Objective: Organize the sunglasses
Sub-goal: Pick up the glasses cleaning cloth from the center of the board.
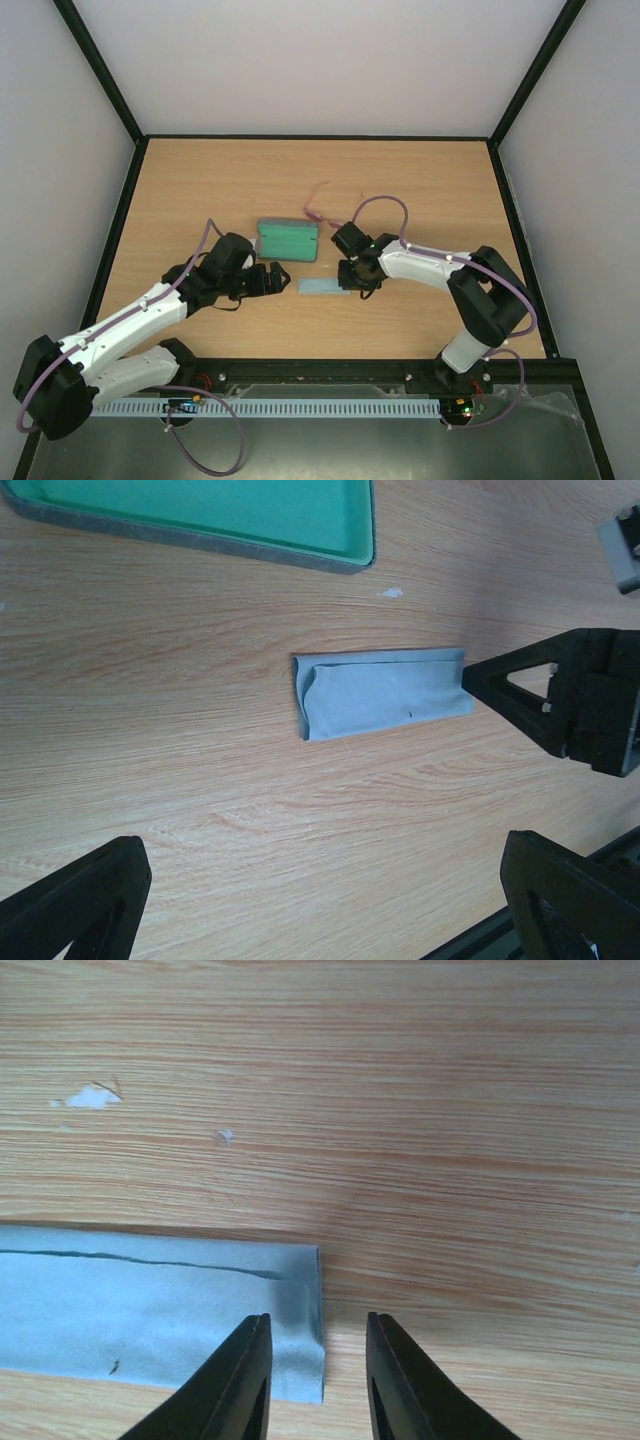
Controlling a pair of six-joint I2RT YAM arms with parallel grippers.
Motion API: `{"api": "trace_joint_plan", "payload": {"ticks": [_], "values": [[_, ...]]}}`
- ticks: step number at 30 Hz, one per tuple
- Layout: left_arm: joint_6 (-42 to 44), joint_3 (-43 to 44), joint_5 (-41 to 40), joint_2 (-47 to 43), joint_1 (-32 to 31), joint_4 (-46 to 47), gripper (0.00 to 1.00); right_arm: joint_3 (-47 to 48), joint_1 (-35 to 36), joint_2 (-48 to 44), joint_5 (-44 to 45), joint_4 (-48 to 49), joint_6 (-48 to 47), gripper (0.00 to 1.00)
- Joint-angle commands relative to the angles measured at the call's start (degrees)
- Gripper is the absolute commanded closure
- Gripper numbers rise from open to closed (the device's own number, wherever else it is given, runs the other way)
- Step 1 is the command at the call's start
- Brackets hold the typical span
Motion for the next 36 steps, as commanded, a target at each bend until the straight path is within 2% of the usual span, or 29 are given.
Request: {"api": "trace_joint_plan", "payload": {"ticks": [1,8,16,18,27,31,33,36], "values": [[-0.3,-0.33,-0.13,0.41,0.27,0.74,0.01,1.06,-0.2,3.11,0.23,-1.42,-0.34,0.74],[0.07,-0.28,0.28,1.44,0.36,1.33,0.01,0.83,-0.13,4.65,1.4,-1.99,-0.15,0.81],[-0.05,-0.66,0.65,2.26,0.53,2.28,0.01,1.26,3.24,6.29,5.99,-4.89,0.15,0.82],[-0.1,-0.83,0.69,2.33,0.53,2.54,0.01,0.96,4.02,7.12,6.36,-4.84,0.61,0.85],[-0.42,-1.37,1.19,1.7,0.84,2.64,0.01,-0.75,4.72,7.11,2.11,-0.13,1.95,0.98],[-0.89,-2.09,2.59,1.79,0.97,4.0,0.01,-1.26,4.67,5.45,-0.65,2.89,2.01,0.99],[-1.1,-2.51,2.79,2.3,0.97,4.67,0.04,-1.59,4.63,4.53,-1.4,4.2,1.93,0.99],[-1.25,-2.76,2.2,4.54,0.95,5.16,0.16,-1.07,4.35,4.83,-2.05,4.63,1.92,0.99]]}}
